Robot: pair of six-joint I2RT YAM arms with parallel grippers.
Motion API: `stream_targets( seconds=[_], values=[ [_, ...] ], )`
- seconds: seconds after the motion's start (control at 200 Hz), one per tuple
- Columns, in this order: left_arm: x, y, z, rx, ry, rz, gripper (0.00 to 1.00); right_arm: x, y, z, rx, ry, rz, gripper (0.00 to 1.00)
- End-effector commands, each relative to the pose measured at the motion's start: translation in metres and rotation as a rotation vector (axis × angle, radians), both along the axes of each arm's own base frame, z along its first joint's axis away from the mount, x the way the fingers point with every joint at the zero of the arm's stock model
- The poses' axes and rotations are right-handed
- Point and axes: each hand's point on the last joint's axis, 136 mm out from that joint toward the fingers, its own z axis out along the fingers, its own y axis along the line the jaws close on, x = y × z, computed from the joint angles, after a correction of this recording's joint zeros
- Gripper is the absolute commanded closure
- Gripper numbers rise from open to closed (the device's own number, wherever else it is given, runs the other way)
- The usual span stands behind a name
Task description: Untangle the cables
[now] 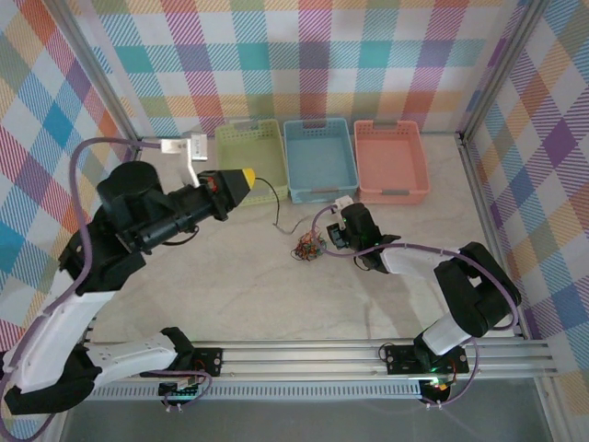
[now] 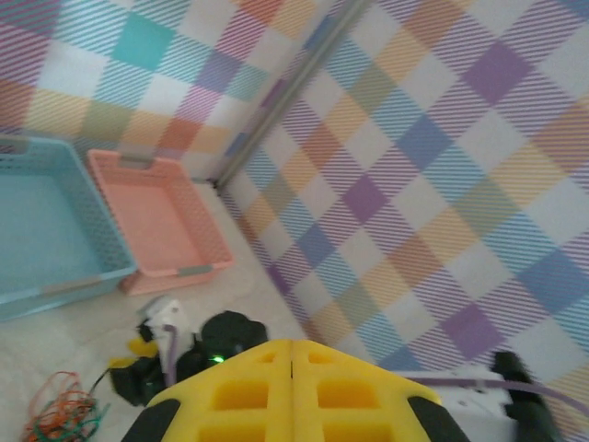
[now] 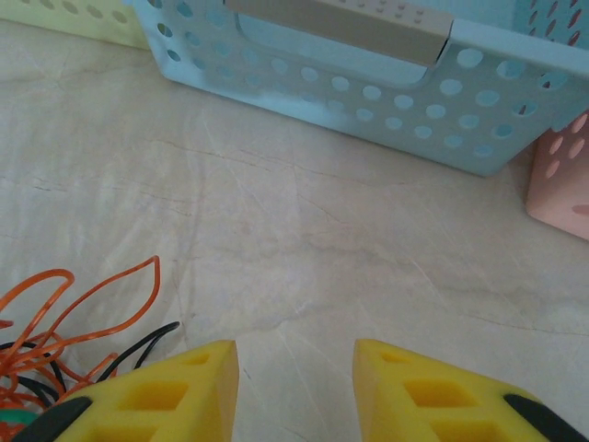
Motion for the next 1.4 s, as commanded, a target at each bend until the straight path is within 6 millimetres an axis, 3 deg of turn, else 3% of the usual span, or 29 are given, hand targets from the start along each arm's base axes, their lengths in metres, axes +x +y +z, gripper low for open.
stream_targets(
  seconds=[0.0, 0.315, 0.535, 0.72, 0.88, 1.08, 1.395],
  values=[
    [0.015, 0.004, 0.004, 0.042, -0.062, 0.075, 1.0, 0.003, -0.007, 0.016, 0.043, -0.041, -0.059, 0.61],
    [0.064, 0.004, 0.005, 0.107, -0.038, 0.204, 1.0, 0.007, -0.028, 0.02, 0.066, -0.06, -0.172, 0.61],
    [0.102, 0.01, 0.001, 0.109, -0.003, 0.291, 1.0, 0.008, -0.03, 0.021, 0.071, -0.059, -0.181, 0.6],
    [0.146, 0.03, 0.0, 0.083, 0.028, 0.392, 1.0, 0.007, -0.028, 0.02, 0.074, -0.053, -0.172, 0.6],
    [0.19, 0.035, 0.0, 0.041, 0.052, 0.423, 1.0, 0.008, -0.026, 0.02, 0.079, -0.05, -0.165, 0.6],
    [0.244, 0.026, -0.013, 0.041, 0.081, 0.439, 1.0, 0.008, -0.024, 0.02, 0.083, -0.05, -0.157, 0.6],
    [0.302, 0.05, -0.048, 0.099, 0.121, 0.569, 1.0, 0.008, -0.021, 0.019, 0.087, -0.045, -0.142, 0.6]
  ],
)
